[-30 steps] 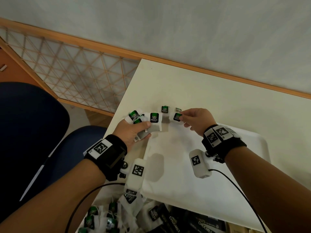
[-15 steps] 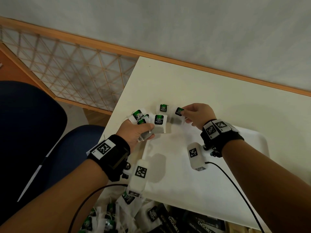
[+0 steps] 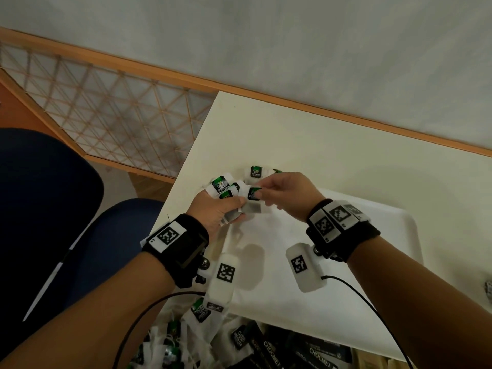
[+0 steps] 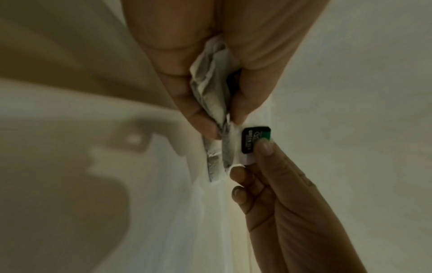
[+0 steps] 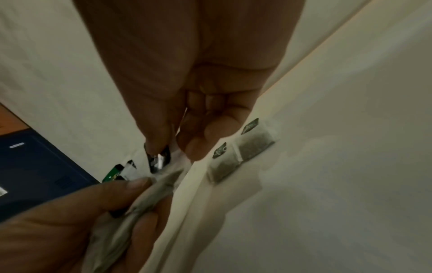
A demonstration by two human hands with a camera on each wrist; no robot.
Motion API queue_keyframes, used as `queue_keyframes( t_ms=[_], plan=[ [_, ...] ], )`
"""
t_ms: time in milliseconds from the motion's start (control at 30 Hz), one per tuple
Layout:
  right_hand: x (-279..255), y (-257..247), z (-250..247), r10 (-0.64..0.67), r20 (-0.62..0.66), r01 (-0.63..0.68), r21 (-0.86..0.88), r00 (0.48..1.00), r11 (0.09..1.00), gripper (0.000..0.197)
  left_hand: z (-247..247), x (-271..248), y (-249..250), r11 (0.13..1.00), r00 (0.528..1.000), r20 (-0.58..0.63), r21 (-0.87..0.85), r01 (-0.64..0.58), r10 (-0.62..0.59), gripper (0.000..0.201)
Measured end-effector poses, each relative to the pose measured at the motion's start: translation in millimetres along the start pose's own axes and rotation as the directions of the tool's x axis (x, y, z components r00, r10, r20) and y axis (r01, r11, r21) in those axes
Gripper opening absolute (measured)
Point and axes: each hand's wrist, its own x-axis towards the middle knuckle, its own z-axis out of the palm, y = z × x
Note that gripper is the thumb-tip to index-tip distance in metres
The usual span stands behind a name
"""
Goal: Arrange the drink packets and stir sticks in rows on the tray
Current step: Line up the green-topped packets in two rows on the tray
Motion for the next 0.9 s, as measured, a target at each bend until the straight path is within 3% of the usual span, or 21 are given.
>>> queue_keyframes(
  t_ms=[233, 367, 567, 733, 900],
  plan=[
    [18.8, 4.8, 1.9, 0.049, -0.067, -0.056, -0.097, 0.997, 0.994, 0.014, -18.8, 4.7, 6.7, 0.998, 0.994, -0.101, -0.054, 0.043, -0.048, 0.023],
    [33.4, 7.7, 3.4, 0.068, -0.163, -0.088, -0.12, 0.984, 0.989, 0.006, -22.7, 4.8, 10.6, 0.994, 0.994, -0.082, -0.088, 0.063, -0.07, 0.029],
    [42.9, 6.4, 3.7, 0.057, -0.231, -0.091, -0.139, 0.971, 0.986, 0.009, -18.3, 4.3, 8.0, 0.995, 0.996, -0.035, -0.052, 0.082, -0.083, 0.022],
    [32.5, 0.8, 1.4, -0.072, -0.285, 0.011, -0.212, 0.956, 0.977, 0.022, -14.0, 3.2, 7.3, 0.996, 0.996, -0.015, -0.02, 0.089, -0.089, 0.014],
    [12.8, -9.0, 10.5, -0.017, -0.078, 0.019, 0.026, 0.997, 0.999, 0.014, -6.9, 0.6, 4.9, 0.996, 0.994, 0.06, -0.019, 0.093, -0.092, 0.024]
  ],
)
